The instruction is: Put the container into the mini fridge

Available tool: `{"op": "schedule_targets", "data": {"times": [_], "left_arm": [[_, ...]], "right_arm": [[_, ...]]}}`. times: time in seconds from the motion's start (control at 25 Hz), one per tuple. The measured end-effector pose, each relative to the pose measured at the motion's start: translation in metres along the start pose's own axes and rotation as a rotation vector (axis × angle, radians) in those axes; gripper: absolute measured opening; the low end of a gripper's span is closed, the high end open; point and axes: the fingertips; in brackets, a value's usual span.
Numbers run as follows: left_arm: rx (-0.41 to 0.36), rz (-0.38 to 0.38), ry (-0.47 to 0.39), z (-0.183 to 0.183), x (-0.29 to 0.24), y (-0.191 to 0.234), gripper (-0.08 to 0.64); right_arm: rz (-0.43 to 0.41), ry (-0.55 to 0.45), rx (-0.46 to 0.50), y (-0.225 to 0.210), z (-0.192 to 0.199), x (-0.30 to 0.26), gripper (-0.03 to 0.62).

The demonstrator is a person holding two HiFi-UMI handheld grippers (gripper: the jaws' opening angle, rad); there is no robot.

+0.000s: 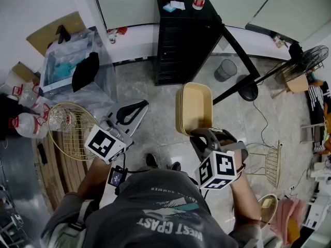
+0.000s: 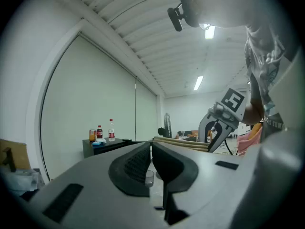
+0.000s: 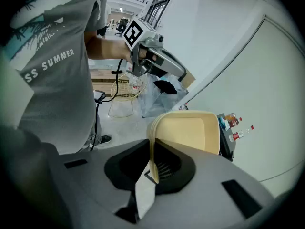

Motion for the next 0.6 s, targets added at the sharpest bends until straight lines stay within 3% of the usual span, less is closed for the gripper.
{"op": "schedule_targets", "data": {"times": [0.6], "left_arm": [[0.012,0.015,0.0,0.005,-0.004,0.015,0.026]], "right_arm": [[0.0,0.005,-0.003,-0.013,-0.01,-0.014,0.05]]}}
Point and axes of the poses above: the fingertips, and each gripper's own axes: x backward along the fingers, y to its left, z out of its underside, and after that the axes turned 10 degrees about y, right-handed
